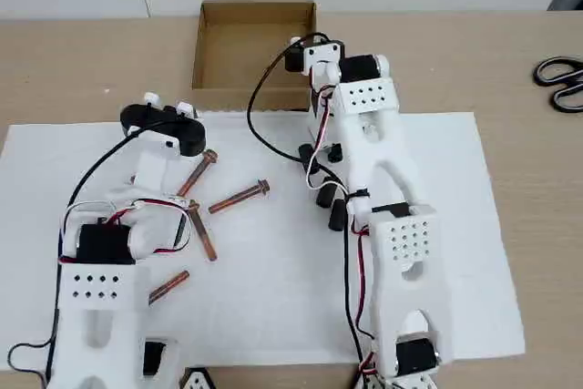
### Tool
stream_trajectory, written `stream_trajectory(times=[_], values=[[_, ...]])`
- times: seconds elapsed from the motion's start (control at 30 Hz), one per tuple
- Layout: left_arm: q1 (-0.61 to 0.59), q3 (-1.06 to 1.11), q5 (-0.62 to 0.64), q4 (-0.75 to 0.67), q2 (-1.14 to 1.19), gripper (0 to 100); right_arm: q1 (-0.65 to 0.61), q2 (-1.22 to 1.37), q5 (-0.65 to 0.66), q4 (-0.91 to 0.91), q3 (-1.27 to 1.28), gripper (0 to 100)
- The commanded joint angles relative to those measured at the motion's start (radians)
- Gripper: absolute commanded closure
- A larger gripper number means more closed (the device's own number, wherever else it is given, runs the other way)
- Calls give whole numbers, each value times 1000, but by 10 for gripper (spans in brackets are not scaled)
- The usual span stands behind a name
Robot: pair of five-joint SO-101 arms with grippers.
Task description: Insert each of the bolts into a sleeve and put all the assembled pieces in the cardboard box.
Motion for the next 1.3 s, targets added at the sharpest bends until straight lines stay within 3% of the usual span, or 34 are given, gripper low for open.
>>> stream_trajectory(times=[0.0, 0.33, 0.53, 0.8, 0.97, 1.07, 1.27], values=[[3, -4, 2, -21, 2, 989, -2, 33, 9, -2, -60, 904], [3, -4, 2, -21, 2, 989, -2, 120, 11, -1, -80, 903], [3, -4, 2, -21, 2, 989, -2, 133, 12, 8, -75, 833], [3, -4, 2, -21, 2, 989, -1, 133, 44, 8, -75, 879], [3, 8, 0, -21, 2, 989, -1, 128, 44, 10, -77, 983], [6, 33, 0, -21, 2, 989, 2, 114, 43, 21, -80, 995], [3, -15, -54, 37, 2, 989, 10, -113, 38, 28, -69, 995]])
